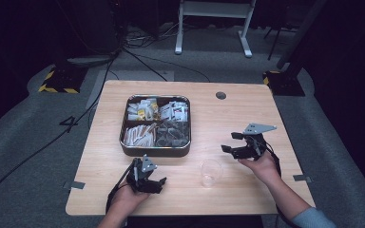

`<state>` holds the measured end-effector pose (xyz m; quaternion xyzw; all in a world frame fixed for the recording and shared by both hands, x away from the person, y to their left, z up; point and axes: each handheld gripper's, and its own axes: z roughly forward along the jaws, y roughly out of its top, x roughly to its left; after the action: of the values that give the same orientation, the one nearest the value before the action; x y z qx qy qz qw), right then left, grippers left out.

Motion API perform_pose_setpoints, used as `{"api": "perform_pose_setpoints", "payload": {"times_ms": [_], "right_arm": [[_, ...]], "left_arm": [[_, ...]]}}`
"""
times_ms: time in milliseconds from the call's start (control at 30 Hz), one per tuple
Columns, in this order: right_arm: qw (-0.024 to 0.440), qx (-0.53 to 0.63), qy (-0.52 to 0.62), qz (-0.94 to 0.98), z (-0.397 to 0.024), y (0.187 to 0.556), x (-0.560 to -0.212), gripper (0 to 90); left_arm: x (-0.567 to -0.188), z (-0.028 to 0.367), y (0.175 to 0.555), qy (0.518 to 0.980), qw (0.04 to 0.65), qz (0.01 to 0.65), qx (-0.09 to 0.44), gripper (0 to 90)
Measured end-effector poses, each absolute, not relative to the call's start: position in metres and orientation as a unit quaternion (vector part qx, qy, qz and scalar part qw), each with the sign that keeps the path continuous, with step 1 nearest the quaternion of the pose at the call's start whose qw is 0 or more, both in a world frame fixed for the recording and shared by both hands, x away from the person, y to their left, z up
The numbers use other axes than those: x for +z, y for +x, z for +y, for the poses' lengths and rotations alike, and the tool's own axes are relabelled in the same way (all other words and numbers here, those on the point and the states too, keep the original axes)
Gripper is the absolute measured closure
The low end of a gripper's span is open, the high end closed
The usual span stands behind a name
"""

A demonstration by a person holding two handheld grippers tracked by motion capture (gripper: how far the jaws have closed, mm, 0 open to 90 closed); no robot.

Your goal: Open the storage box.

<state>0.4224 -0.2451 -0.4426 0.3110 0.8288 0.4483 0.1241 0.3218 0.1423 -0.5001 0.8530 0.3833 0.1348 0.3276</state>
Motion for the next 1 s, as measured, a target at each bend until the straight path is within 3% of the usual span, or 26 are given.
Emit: {"api": "perform_pose_setpoints", "payload": {"times_ms": [233,1000], "right_arm": [[0.119,0.452,0.293,0.834,-0.23,0.43,-0.429,24.9],[0.121,0.442,0.234,0.858,-0.164,0.462,-0.376,24.9]], "left_arm": [[-0.496,0.149,0.319,0.866,0.319,0.365,0.122,24.1],[-0.503,0.148,0.321,0.851,0.352,0.366,0.136,21.5]]}}
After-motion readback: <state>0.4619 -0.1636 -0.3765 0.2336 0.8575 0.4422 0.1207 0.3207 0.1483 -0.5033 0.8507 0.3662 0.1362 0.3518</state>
